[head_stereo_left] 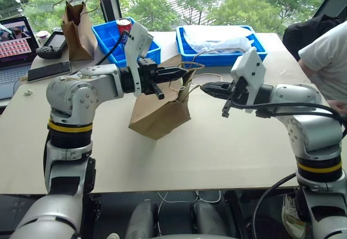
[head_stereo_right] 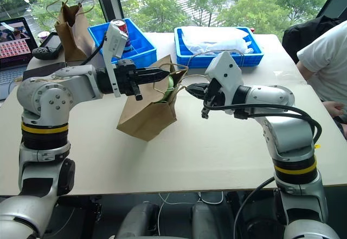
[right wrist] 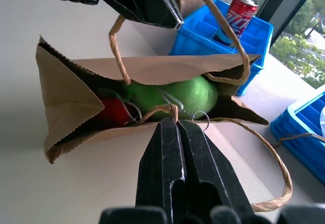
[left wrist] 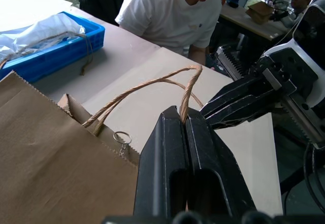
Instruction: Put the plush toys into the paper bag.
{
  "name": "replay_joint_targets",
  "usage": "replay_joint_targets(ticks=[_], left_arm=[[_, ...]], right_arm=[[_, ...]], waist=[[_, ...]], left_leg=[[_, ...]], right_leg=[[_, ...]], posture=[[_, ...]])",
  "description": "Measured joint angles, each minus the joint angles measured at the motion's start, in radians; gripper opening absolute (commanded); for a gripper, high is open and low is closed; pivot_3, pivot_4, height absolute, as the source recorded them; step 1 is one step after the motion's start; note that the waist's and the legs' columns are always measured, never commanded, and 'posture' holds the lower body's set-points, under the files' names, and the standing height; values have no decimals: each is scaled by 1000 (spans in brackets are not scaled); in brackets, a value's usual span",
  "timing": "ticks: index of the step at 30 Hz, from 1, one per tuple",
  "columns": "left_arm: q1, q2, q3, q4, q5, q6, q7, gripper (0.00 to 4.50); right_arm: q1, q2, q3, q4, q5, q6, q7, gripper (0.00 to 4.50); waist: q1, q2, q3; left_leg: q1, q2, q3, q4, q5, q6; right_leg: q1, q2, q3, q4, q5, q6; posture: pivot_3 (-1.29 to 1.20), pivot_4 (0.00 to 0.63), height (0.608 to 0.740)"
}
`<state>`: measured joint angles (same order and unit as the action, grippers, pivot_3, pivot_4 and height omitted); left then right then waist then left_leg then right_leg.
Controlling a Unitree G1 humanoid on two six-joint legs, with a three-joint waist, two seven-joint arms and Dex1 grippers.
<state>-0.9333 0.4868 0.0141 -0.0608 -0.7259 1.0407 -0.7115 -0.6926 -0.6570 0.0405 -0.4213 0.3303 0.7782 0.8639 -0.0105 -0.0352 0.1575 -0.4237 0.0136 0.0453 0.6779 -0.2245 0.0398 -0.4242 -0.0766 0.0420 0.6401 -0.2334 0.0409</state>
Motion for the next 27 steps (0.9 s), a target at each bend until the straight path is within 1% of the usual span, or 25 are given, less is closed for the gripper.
replay_joint_targets(ticks=[6,9,17,21,24,27], left_arm=[[-8,7,-2,20,20,-21,-12,0],[-7,27,0,21,25,-30,-16,0],[3,36,6,21,42,-38,-10,0],[-4,22,23,41,62,-76,18,0],[-46,-4,51,75,66,-93,49,0],[-84,-17,75,84,70,-122,73,0]], right_arm=[[-103,-18,19,-27,30,33,-3,21],[-154,-36,12,-33,47,39,-5,21],[-154,-73,25,-46,86,70,6,21],[-181,-84,25,-28,74,75,-24,21],[-225,-118,13,14,56,69,-38,21],[-232,-123,5,20,55,62,-40,21]], waist=[[-3,0,0],[-2,0,0],[0,0,0],[-1,0,0],[1,0,0],[0,0,0]], left_leg=[[0,0,0,0,0,0],[0,1,0,0,0,0],[-1,0,0,0,0,1],[-1,1,0,0,0,1],[-1,0,0,0,0,1],[-1,1,0,0,-1,1]], right_leg=[[-1,0,0,0,0,0],[-1,0,0,0,0,0],[-1,0,0,0,0,0],[-1,0,0,0,0,0],[-1,0,0,0,0,0],[-1,0,0,-1,0,0]], posture=[[0,150,740],[0,150,740],[0,150,740],[0,150,740],[0,150,740],[0,150,740]])
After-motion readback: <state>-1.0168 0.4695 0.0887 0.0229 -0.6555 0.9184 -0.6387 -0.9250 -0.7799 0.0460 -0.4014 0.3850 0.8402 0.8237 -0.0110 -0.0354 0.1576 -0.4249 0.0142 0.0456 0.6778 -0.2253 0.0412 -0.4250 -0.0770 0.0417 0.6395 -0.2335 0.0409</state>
